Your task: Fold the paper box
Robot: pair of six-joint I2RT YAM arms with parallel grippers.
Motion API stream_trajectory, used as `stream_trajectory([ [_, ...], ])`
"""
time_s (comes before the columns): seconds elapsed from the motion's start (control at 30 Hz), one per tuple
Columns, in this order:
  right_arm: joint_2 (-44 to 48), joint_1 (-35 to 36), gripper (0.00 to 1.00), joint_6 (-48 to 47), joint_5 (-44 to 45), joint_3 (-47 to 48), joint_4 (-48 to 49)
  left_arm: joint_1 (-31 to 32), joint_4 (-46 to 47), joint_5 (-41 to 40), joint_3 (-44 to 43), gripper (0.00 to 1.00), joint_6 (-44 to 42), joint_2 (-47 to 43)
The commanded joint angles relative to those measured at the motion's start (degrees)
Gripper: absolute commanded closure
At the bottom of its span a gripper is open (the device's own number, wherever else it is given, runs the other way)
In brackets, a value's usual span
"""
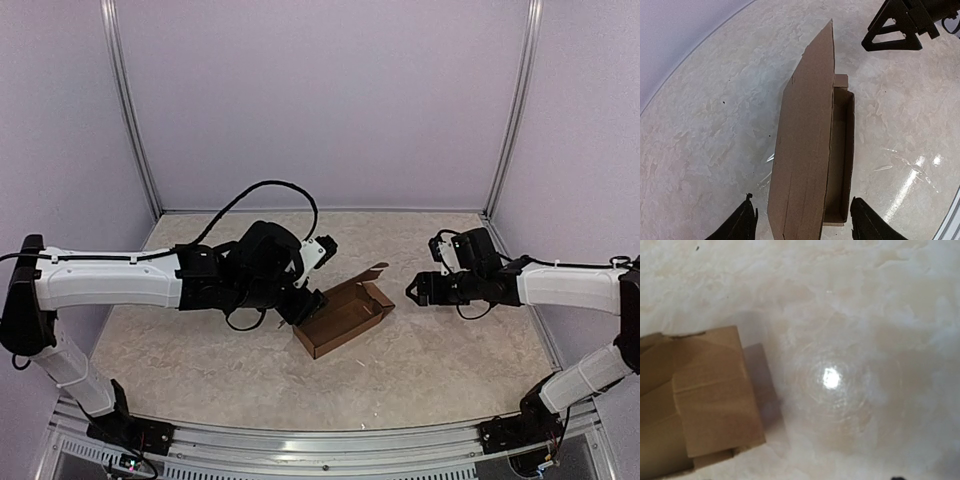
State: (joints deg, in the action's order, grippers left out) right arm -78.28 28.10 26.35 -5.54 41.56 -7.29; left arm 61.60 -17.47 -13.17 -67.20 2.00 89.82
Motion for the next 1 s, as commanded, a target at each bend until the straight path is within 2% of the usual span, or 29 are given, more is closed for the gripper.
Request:
stream_trajectory([
  [0.0, -1.3, -0.7, 0.25, 0.9, -0.7, -1.1, 2.2, 0.6, -4.2, -2.3, -3.1, 0.41, -1.8, 2.6],
  [0.23, -2.2, -0.8, 0.26, 0.8, -1.0, -1.7, 3.4, 1.1, -6.1, -5.4, -5.3, 0.59, -3.2, 5.3],
  [0.4, -3.8, -0.8, 0.26, 1.0, -2.2, -1.5, 4.9, 1.2, -7.1, -5.5, -6.7, 0.77, -4.1, 6.1],
  [0.6, -6.0, -0.8, 0.26, 1.1, -4.1, -0.7, 7.1, 1.4, -8.3, -5.5, -7.6, 0.91, -5.2, 5.9],
  [0.77, -8.9, -1.8, 0.26, 2.3, -8.8, -0.5, 12.1, 1.6, -9.8, -5.6, -8.2, 1.0, -6.1, 5.3],
  [0.97, -13.7, -3.6, 0.27, 5.9, -17.1, -0.8, 20.8, 1.5, -9.8, -4.6, -6.9, 1.0, -6.7, 3.0],
])
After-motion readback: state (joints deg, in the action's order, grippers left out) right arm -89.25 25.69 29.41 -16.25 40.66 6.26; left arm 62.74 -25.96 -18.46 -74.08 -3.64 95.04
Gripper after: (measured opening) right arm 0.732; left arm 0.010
